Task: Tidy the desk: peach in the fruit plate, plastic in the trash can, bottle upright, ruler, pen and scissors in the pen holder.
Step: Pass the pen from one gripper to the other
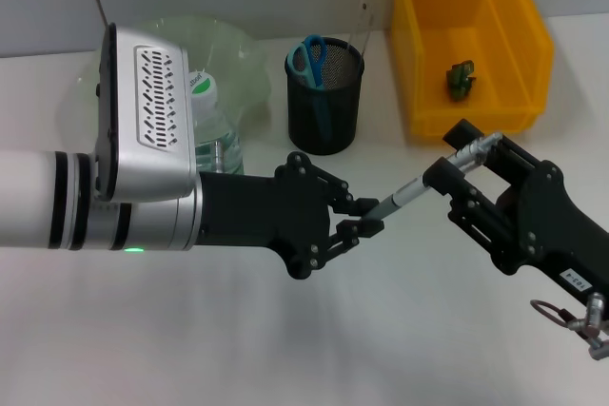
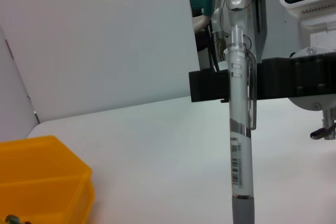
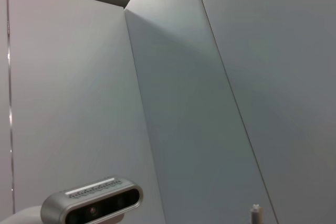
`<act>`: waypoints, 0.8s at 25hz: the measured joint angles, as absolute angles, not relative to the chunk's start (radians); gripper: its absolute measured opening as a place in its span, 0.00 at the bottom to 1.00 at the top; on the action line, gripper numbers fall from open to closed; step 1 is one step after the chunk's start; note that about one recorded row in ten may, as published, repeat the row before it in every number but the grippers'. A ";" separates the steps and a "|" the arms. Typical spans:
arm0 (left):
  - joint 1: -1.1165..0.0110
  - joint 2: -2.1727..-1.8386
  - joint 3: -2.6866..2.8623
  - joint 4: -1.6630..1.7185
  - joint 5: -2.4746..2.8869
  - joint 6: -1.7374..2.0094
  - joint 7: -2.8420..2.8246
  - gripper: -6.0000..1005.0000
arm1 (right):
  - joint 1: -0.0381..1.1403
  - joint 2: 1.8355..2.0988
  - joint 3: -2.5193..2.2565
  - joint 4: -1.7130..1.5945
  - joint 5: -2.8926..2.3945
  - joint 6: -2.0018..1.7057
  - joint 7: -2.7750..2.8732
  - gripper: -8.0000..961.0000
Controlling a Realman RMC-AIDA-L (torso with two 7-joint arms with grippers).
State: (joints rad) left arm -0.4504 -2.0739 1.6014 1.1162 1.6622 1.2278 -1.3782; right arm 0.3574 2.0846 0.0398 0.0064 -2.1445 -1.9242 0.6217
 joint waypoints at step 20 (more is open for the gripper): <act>-0.448 -2.074 1.612 1.116 1.655 1.231 -1.377 0.20 | 0.347 2.086 0.036 0.041 -2.143 -1.920 0.555 0.17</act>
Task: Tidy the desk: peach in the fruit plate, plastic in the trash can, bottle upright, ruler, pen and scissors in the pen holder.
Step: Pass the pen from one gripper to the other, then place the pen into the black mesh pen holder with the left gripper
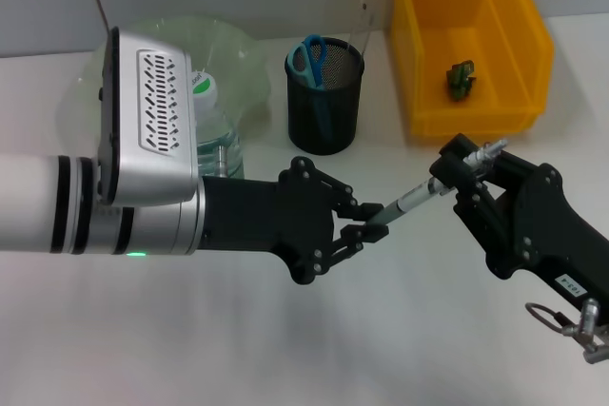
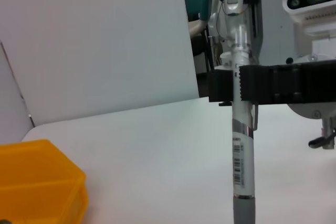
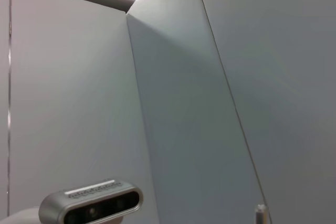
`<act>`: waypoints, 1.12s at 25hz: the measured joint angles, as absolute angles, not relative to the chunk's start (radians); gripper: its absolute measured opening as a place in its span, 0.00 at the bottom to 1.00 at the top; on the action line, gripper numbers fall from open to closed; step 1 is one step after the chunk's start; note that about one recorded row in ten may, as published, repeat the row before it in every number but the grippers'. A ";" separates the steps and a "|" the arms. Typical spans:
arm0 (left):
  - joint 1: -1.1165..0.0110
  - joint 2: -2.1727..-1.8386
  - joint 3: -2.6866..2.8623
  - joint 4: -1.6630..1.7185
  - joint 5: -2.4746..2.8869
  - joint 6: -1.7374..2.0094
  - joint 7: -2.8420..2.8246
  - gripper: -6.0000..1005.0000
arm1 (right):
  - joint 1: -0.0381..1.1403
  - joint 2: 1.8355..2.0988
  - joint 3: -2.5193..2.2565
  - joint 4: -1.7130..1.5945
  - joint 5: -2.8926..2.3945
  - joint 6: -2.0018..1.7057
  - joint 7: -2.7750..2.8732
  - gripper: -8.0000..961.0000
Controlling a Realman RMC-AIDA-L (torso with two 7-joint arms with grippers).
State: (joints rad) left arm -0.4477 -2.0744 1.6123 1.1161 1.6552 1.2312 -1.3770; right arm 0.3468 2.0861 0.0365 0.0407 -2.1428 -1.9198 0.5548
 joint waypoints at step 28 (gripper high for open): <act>-0.389 -2.069 1.594 1.093 1.551 1.263 -1.353 0.65 | 0.325 2.088 0.092 0.057 -2.134 -1.908 0.513 0.15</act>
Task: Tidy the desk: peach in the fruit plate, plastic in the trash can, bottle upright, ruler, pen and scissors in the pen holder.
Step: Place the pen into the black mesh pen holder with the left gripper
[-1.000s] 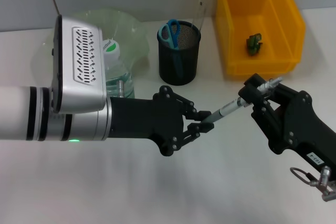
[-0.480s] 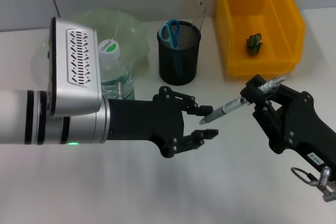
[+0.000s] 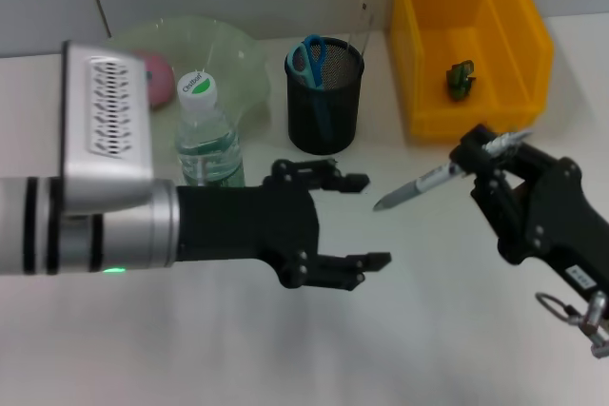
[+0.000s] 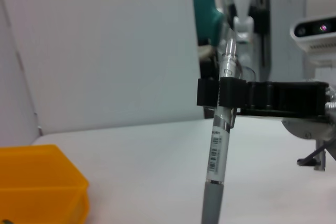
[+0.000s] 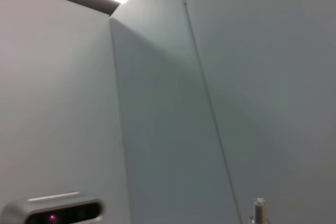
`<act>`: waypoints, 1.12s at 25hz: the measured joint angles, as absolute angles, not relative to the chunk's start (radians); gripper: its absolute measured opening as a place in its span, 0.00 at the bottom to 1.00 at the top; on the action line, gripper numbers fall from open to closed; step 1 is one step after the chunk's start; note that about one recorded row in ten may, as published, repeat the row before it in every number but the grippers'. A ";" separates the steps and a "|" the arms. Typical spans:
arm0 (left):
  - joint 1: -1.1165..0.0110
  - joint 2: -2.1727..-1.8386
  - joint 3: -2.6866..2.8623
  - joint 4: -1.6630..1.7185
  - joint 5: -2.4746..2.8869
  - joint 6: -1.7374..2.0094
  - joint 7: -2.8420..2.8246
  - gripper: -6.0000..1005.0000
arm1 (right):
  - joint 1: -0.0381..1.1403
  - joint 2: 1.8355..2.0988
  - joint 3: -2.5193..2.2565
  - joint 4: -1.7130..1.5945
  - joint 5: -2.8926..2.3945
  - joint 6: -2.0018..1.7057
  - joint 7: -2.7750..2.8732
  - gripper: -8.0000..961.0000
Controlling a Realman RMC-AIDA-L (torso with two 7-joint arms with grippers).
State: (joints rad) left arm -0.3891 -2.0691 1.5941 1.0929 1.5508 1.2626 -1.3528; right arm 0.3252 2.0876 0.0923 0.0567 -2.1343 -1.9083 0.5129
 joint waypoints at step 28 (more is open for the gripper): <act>-0.286 -2.067 1.394 0.456 1.092 1.570 -0.732 0.85 | 0.761 2.085 0.381 0.141 -2.132 -1.230 0.250 0.15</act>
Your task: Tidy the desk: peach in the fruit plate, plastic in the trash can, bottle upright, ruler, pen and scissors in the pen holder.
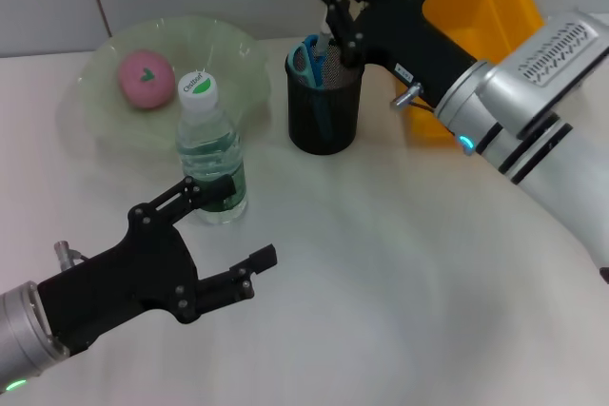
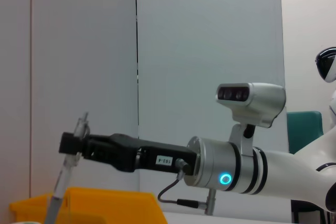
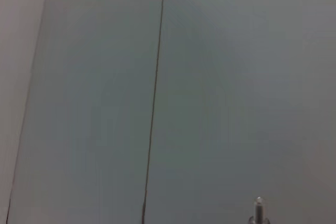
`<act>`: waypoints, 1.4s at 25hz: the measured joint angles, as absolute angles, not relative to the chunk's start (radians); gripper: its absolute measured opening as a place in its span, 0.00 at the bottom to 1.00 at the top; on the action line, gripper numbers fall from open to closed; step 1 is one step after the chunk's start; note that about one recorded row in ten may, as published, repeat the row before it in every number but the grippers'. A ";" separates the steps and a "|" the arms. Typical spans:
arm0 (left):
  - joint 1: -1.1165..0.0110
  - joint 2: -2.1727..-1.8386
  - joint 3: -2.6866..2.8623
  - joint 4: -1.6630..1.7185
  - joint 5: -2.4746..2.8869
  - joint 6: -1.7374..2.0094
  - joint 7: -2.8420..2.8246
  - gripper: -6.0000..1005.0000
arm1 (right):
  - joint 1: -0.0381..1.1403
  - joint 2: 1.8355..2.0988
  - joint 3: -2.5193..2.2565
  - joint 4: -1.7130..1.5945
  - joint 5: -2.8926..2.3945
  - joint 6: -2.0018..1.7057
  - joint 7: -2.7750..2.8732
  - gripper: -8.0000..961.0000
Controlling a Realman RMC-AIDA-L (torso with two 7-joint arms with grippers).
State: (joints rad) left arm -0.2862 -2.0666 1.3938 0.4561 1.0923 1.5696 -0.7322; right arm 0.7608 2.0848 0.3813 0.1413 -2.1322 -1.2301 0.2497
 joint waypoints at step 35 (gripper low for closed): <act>-0.353 -2.016 1.337 0.427 1.251 1.546 -0.910 0.85 | 0.539 2.034 0.186 -0.333 -2.528 -1.856 0.934 0.80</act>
State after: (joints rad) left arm -0.3531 -2.0155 1.3374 0.4273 1.2509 1.5459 -0.9102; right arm 0.5386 2.0345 0.1859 -0.3330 -2.5278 -1.8562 0.9338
